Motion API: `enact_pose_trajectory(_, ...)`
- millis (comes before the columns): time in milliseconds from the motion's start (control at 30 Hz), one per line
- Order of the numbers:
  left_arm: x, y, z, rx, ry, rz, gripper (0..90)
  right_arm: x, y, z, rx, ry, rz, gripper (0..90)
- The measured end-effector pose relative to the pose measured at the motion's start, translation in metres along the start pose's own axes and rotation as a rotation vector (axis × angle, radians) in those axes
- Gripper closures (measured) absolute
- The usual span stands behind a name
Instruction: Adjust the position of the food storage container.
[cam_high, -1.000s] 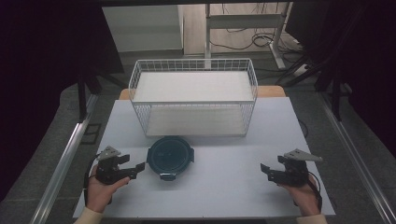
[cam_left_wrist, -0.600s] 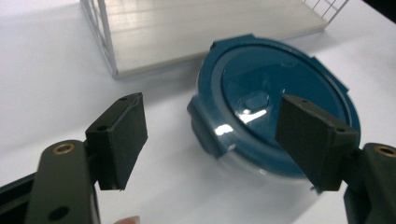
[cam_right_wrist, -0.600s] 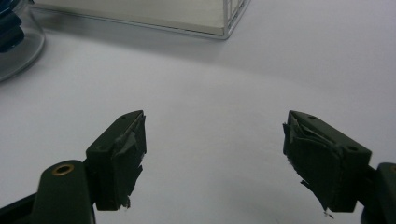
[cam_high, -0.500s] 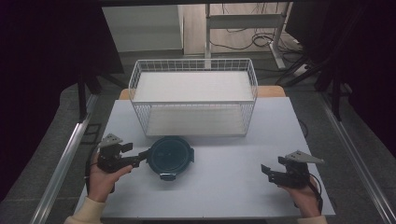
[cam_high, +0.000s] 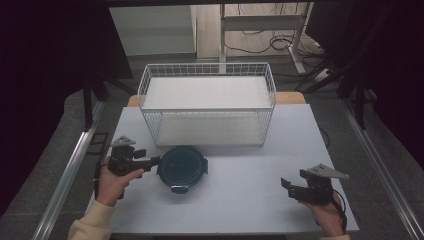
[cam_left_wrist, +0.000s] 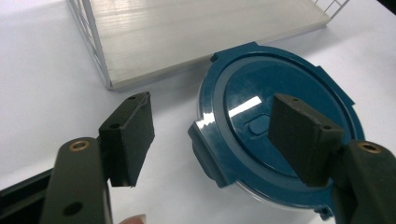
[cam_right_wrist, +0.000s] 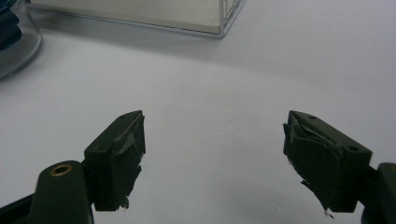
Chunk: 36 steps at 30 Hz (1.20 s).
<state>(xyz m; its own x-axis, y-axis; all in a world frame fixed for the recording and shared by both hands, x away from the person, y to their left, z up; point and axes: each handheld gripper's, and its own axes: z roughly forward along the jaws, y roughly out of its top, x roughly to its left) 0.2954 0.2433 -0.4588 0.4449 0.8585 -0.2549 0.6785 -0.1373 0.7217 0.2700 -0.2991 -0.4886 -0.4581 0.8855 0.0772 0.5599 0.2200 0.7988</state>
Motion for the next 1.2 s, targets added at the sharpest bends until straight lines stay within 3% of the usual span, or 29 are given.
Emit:
enact_pose_trajectory(67,0.003,0.003,0.003,0.001,0.006,-0.003,34.2,0.000,-0.001,-0.001,0.002,-0.007,-0.004,20.7)
enact_pose_trajectory(100,0.007,0.006,0.006,0.004,0.029,-0.001,37.6,-0.001,-0.002,-0.002,0.004,-0.014,-0.002,20.6)
enact_pose_trajectory(200,0.011,0.010,0.007,0.010,0.027,-0.012,42.9,-0.001,-0.003,-0.002,0.006,-0.021,-0.004,20.5)
enact_pose_trajectory(267,0.014,0.012,0.009,0.016,0.020,-0.013,49.6,-0.001,-0.003,-0.002,0.009,-0.027,-0.002,20.4)
enact_pose_trajectory(367,0.016,0.014,0.014,0.037,0.021,0.000,66.8,0.000,-0.004,0.000,0.018,-0.032,-0.012,20.1)
enact_pose_trajectory(567,0.017,0.013,0.026,0.090,0.030,0.026,82.7,0.002,-0.005,0.002,0.032,-0.041,-0.025,19.9)
enact_pose_trajectory(700,0.019,0.011,0.030,0.130,0.052,0.025,88.3,0.001,-0.005,0.001,0.035,-0.045,-0.027,19.8)
enact_pose_trajectory(900,0.022,-0.002,0.033,0.167,0.044,-0.003,89.4,0.001,-0.005,0.002,0.041,-0.050,-0.026,19.8)
enact_pose_trajectory(1100,0.018,-0.009,0.035,0.213,0.067,0.002,89.4,0.002,-0.005,0.002,0.041,-0.055,-0.030,19.7)
enact_pose_trajectory(1200,0.015,-0.011,0.036,0.219,0.035,-0.004,89.4,0.001,-0.006,0.003,0.044,-0.058,-0.030,19.7)
